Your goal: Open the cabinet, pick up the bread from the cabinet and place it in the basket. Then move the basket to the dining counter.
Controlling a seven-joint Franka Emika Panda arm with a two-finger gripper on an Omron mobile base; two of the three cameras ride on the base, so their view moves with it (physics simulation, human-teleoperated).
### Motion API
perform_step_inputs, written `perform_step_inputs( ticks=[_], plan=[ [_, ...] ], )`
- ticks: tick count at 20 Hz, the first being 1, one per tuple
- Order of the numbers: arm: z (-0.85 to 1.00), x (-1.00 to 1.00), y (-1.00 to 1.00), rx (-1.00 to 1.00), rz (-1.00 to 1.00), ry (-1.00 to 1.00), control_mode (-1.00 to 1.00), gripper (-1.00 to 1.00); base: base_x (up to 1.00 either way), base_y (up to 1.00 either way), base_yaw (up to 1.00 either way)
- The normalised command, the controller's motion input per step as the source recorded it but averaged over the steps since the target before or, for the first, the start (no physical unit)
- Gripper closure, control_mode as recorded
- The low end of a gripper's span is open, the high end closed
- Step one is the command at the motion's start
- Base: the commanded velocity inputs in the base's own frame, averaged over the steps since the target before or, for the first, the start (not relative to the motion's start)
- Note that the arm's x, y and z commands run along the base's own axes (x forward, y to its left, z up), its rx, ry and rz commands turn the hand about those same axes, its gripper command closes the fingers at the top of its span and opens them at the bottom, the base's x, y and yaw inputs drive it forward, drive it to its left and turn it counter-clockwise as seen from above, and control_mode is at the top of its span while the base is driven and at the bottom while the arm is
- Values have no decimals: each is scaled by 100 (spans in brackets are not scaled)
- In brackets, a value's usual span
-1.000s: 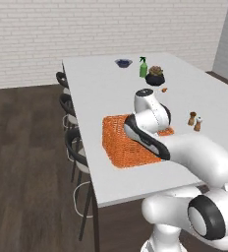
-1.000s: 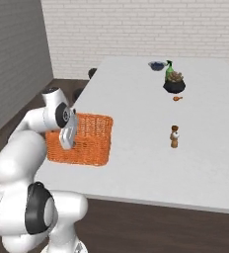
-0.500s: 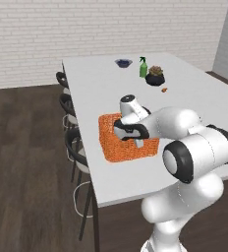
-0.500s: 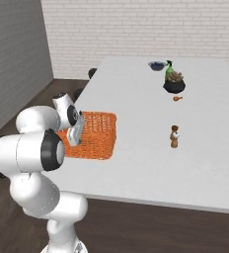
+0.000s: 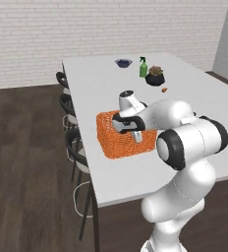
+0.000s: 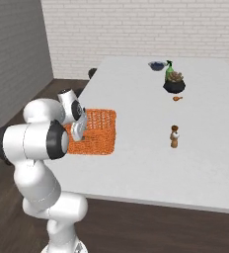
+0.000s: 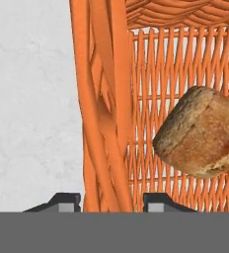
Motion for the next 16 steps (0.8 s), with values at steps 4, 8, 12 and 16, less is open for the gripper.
perform_step_inputs(
  ticks=[4,8,12,16],
  plan=[
    [3,-14,0,3,-2,1,-100,-100,0,0,0],
    [71,-36,0,10,3,-5,-100,-100,0,0,0],
    [97,-46,0,2,3,-12,-100,-100,0,0,0],
    [81,-90,-4,3,-5,-10,-100,-100,0,0,0]
  ],
)
